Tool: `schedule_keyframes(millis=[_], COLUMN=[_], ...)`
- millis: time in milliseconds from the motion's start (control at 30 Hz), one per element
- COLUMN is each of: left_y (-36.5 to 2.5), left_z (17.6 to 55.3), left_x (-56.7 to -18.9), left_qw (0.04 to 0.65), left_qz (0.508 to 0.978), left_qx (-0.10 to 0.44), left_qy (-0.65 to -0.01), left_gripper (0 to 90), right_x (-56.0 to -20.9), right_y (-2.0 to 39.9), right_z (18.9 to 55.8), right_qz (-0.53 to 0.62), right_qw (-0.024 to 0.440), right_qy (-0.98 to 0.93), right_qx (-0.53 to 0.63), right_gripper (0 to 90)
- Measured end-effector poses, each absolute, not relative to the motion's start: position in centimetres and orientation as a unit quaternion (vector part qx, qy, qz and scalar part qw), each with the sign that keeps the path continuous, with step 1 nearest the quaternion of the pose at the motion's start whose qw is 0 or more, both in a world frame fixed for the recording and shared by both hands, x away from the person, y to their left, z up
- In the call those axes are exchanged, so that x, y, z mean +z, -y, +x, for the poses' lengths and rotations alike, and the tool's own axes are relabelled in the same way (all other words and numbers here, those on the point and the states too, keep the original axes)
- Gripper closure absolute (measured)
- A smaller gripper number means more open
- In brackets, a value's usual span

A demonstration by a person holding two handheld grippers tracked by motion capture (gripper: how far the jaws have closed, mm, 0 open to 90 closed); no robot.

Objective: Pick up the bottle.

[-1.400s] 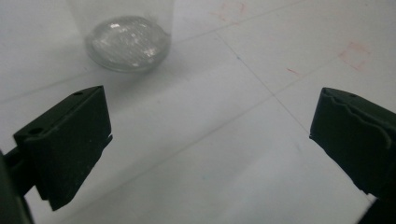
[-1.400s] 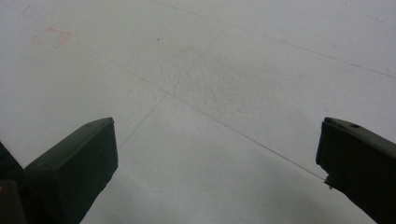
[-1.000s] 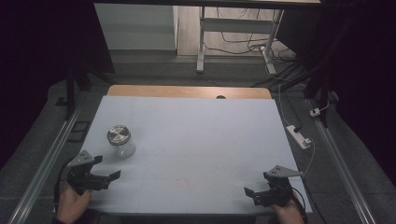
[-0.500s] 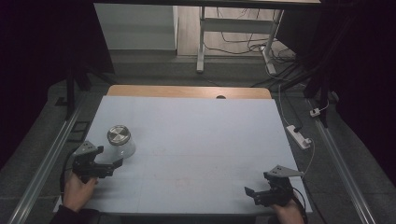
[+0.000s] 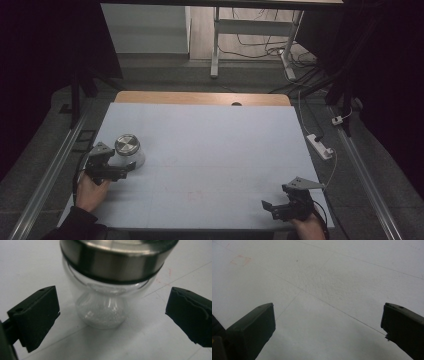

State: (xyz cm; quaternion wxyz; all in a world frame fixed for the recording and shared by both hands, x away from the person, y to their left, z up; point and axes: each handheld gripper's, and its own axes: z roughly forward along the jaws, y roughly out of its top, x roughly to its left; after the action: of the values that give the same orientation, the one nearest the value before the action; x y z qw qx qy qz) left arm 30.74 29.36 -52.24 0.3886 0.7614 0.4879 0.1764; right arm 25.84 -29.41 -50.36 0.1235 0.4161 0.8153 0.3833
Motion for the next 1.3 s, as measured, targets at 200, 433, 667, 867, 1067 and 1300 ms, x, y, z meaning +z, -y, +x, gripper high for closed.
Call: schedule_keyframes(millis=[200, 433, 667, 867, 1067, 1300], left_y=[-29.1, -28.6, -28.5, -28.3, -28.3, -28.0], left_z=[32.0, 33.3, 33.9, 33.8, 33.8, 33.7], left_x=[-52.3, -52.5, -52.6, -52.5, -52.3, -52.1], left_qw=[0.389, 0.386, 0.392, 0.382, 0.377, 0.368], left_qz=[0.766, 0.772, 0.772, 0.776, 0.777, 0.775], left_qx=[0.18, 0.186, 0.184, 0.193, 0.189, 0.194], left_qy=[-0.479, -0.47, -0.466, -0.464, -0.467, -0.475], left_gripper=[0.0, 0.0, 0.4, 10.1, 14.5, 14.9], right_x=[-50.4, -50.4, -50.4, -50.4, -50.4, -50.4], right_y=[29.4, 29.3, 29.3, 29.3, 29.3, 29.3], right_z=[25.8, 25.9, 25.9, 25.9, 25.8, 25.8], right_qz=[0.415, 0.415, 0.414, 0.414, 0.413, 0.411], right_qw=[0.123, 0.12, 0.12, 0.12, 0.12, 0.119], right_qy=[-0.816, -0.817, -0.818, -0.818, -0.818, -0.818], right_qx=[0.383, 0.383, 0.381, 0.381, 0.381, 0.383], right_gripper=[0.0, 0.0, 0.0, 0.0, 1.0, 1.1])
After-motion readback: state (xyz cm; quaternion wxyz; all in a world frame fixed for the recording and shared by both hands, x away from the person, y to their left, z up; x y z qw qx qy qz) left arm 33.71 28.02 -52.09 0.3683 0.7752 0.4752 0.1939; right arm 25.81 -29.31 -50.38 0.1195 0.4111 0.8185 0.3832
